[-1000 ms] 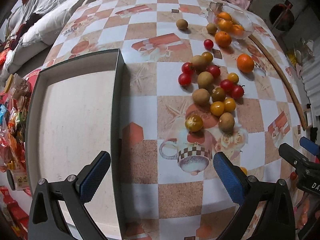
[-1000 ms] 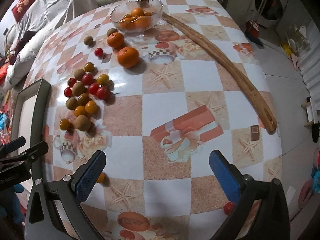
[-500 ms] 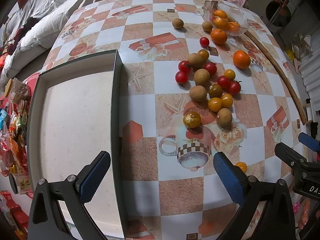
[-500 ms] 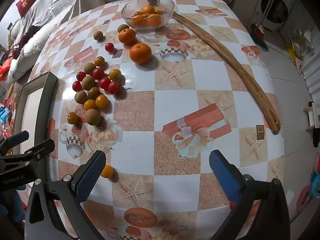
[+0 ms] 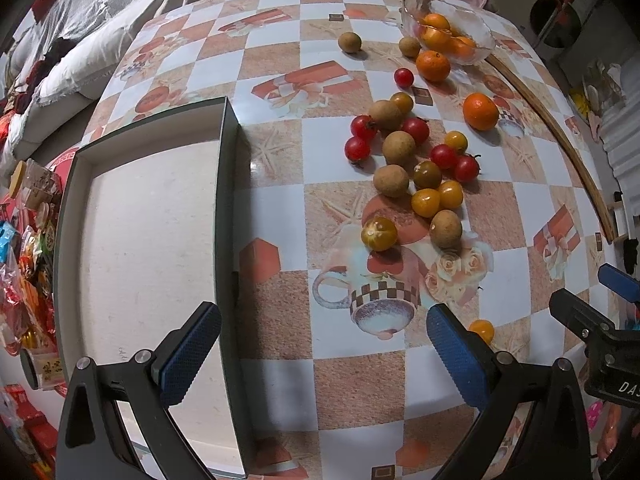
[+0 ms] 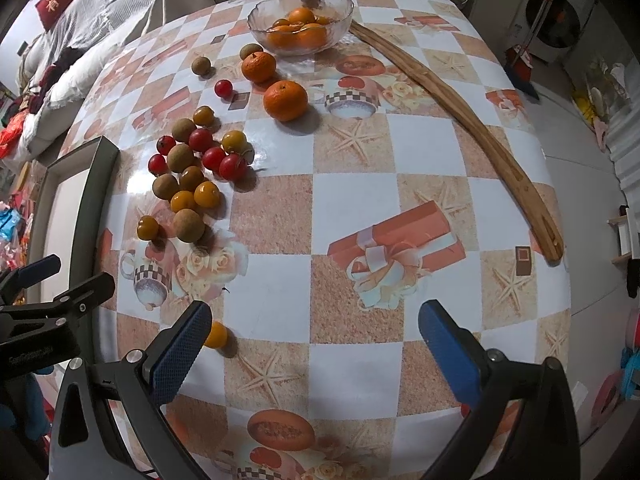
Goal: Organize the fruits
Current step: 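Reach the right tool toward a red cherry tomato on the table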
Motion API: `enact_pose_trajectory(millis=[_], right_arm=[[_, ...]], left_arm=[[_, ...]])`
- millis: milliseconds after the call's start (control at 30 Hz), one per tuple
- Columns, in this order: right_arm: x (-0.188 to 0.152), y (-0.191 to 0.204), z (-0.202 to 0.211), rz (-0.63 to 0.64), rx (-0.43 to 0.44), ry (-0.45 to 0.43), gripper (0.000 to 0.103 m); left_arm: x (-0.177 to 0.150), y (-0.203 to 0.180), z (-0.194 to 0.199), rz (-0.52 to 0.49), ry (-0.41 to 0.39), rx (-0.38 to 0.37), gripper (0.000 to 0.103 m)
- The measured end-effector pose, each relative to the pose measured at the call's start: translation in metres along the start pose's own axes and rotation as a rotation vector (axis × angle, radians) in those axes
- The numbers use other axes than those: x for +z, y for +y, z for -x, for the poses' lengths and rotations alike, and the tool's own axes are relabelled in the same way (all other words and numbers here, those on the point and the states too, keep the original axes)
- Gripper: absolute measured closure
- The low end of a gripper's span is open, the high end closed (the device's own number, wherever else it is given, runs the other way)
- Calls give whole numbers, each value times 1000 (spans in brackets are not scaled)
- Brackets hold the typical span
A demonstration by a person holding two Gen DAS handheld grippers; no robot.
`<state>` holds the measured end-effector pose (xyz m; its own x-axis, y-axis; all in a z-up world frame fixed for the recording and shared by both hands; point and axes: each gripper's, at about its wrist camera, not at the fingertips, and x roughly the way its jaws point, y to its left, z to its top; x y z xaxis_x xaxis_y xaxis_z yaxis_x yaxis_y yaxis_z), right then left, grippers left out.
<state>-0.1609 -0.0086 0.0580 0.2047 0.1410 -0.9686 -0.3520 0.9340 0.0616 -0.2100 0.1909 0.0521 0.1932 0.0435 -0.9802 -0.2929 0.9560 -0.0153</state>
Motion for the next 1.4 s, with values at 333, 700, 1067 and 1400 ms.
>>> enact_pose_trajectory(millis=[333, 700, 1067, 1400], right_arm=[[-3, -1, 0, 10, 6, 2, 0], [-5, -7, 1, -1, 4, -4, 0], [-16, -24, 5, -39, -3, -17, 0], [-56, -85, 9, -200, -69, -16, 0]], left_arm=[[-4, -8, -2, -11, 3, 0, 0], [-3, -13, -7, -26, 10, -2, 0], [3, -22, -10, -86, -14, 14, 0], [9, -37, -24, -171, -26, 14, 0]])
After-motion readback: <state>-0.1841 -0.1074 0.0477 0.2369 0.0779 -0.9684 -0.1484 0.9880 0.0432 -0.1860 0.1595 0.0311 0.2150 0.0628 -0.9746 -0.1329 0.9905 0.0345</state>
